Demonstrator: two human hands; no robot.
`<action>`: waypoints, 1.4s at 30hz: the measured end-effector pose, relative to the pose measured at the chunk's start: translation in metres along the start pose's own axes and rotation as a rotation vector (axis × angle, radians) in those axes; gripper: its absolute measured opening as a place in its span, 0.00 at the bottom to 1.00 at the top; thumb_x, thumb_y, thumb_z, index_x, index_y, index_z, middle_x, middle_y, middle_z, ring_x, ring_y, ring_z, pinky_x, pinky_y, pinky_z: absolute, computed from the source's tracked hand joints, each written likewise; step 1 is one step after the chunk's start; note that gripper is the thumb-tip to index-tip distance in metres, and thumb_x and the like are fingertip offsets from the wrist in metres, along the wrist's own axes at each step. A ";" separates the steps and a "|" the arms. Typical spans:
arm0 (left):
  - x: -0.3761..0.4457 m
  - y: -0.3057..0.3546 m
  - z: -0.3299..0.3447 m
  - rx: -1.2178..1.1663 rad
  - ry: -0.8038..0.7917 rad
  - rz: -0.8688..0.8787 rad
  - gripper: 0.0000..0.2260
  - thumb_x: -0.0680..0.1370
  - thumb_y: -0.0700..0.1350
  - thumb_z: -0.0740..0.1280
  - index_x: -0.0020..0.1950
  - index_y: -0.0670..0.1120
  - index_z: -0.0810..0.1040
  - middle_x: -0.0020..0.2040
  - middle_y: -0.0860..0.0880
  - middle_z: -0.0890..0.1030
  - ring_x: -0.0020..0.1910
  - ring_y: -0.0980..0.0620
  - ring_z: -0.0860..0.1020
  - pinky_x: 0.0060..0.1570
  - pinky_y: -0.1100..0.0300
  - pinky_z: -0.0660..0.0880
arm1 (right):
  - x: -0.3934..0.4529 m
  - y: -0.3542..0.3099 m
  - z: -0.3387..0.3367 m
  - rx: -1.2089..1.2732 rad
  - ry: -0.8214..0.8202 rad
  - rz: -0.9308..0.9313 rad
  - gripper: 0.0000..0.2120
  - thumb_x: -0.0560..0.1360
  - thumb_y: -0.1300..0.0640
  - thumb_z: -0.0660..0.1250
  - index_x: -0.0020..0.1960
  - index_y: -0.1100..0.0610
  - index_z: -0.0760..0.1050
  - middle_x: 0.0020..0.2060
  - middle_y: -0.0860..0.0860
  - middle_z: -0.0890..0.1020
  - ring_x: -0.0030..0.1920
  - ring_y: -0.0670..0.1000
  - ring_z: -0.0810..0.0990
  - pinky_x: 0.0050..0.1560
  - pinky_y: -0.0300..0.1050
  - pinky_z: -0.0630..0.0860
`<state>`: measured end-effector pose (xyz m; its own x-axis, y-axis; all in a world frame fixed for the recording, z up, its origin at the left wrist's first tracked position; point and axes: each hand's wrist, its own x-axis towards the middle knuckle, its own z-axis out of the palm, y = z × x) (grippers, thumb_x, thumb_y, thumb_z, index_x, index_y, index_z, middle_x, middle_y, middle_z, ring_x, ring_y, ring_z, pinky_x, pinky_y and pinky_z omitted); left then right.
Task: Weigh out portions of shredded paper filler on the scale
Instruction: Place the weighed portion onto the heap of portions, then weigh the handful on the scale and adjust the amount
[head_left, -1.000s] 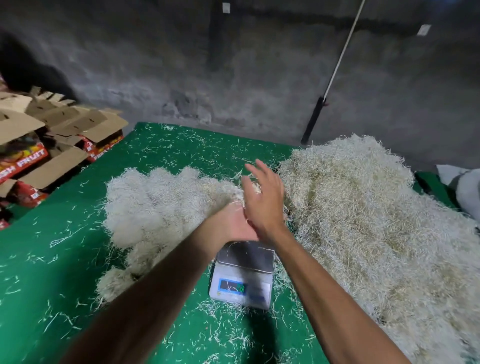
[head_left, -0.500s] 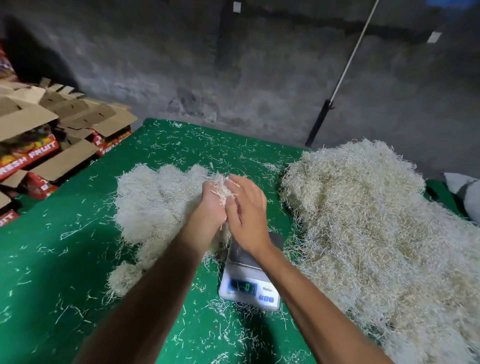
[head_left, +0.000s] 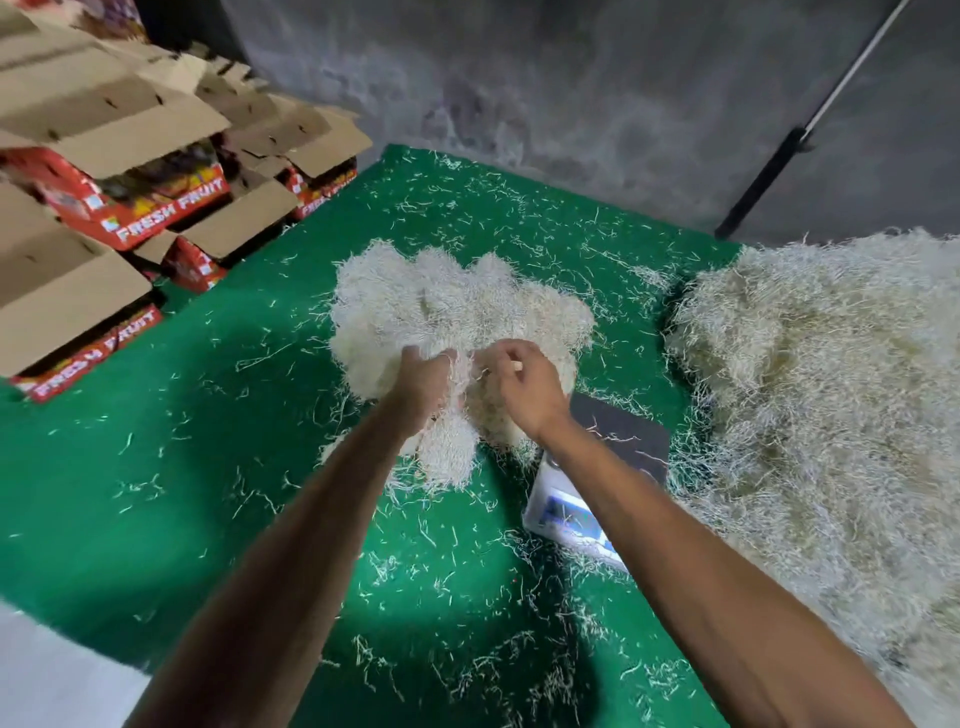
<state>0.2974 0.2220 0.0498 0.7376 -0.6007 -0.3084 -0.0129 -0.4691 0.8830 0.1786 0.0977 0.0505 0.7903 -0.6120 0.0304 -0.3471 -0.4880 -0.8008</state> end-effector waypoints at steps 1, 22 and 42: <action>0.003 0.001 -0.008 0.035 0.047 -0.008 0.34 0.81 0.46 0.70 0.81 0.42 0.56 0.77 0.39 0.64 0.72 0.43 0.69 0.70 0.49 0.71 | 0.003 -0.002 0.004 0.005 0.060 -0.006 0.09 0.84 0.59 0.59 0.54 0.50 0.78 0.51 0.38 0.77 0.52 0.35 0.75 0.57 0.31 0.70; 0.015 0.078 0.241 0.143 -0.453 0.350 0.22 0.75 0.39 0.75 0.69 0.47 0.79 0.62 0.49 0.83 0.60 0.50 0.81 0.62 0.54 0.77 | -0.047 0.155 -0.161 -0.348 0.294 0.068 0.13 0.82 0.59 0.61 0.63 0.57 0.78 0.58 0.54 0.82 0.59 0.54 0.78 0.60 0.48 0.72; -0.080 0.018 0.397 -0.150 -0.703 -0.342 0.14 0.82 0.62 0.61 0.58 0.55 0.78 0.52 0.49 0.79 0.55 0.47 0.78 0.61 0.38 0.77 | -0.170 0.264 -0.181 -0.013 0.318 0.448 0.20 0.77 0.50 0.58 0.62 0.60 0.78 0.52 0.56 0.84 0.43 0.45 0.81 0.53 0.48 0.81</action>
<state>-0.0297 0.0049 -0.0499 0.0844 -0.7302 -0.6780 0.2650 -0.6395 0.7217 -0.1385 -0.0393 -0.0579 0.3727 -0.9187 -0.1308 -0.6220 -0.1427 -0.7699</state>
